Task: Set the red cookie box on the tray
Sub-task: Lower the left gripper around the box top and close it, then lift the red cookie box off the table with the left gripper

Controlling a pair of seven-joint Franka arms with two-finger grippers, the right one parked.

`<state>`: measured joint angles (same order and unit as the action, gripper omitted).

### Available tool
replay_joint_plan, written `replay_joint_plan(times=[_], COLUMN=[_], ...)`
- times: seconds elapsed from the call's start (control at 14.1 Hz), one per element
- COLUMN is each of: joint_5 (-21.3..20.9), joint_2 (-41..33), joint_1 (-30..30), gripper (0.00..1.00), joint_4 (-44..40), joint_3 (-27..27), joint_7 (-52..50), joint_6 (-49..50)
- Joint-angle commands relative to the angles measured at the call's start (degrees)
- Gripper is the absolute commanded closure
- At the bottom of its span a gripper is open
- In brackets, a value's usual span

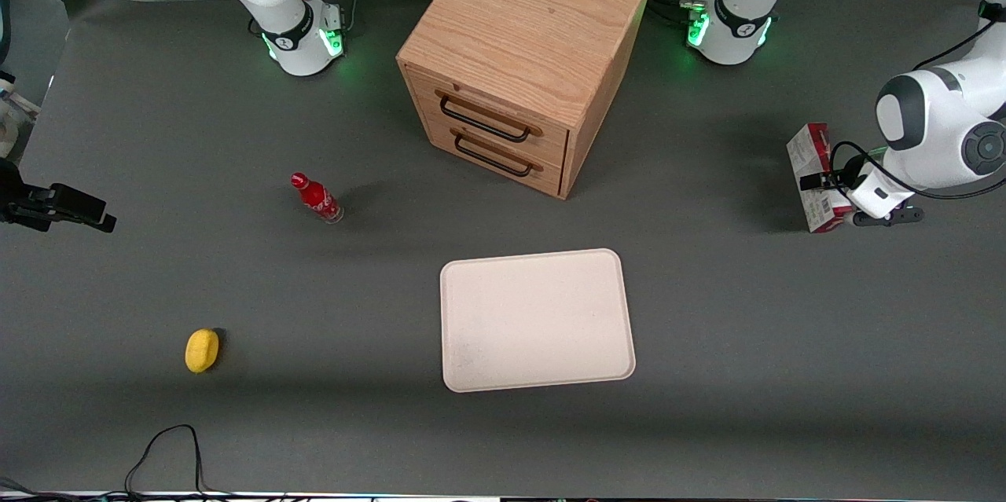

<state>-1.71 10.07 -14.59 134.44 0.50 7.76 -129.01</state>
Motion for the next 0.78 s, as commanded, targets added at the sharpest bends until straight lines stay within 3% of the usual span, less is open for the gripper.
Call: replay_joint_plan(times=[0.0,0.07,0.14,0.28,0.36,0.71], joint_5=[-0.76,-0.76,-0.84,-0.84,-0.84,-0.84], joint_2=[0.57,0.57,0.57,0.57,0.57,0.57], joint_1=[0.0,0.0,-0.09,0.0,0.09,0.09], gripper=[0.04,0.07,0.27,0.95,1.0,1.0], joint_4=[0.38,0.38,0.56,0.65,0.65,0.56], joint_3=[-0.06,-0.06,-0.06,-0.06,-0.06,-0.06], joint_7=[-1.17,-1.17,-1.08,-1.08,-1.08,-1.08], joint_6=[-1.68,-1.68,-1.77,-1.68,-1.77,-1.68])
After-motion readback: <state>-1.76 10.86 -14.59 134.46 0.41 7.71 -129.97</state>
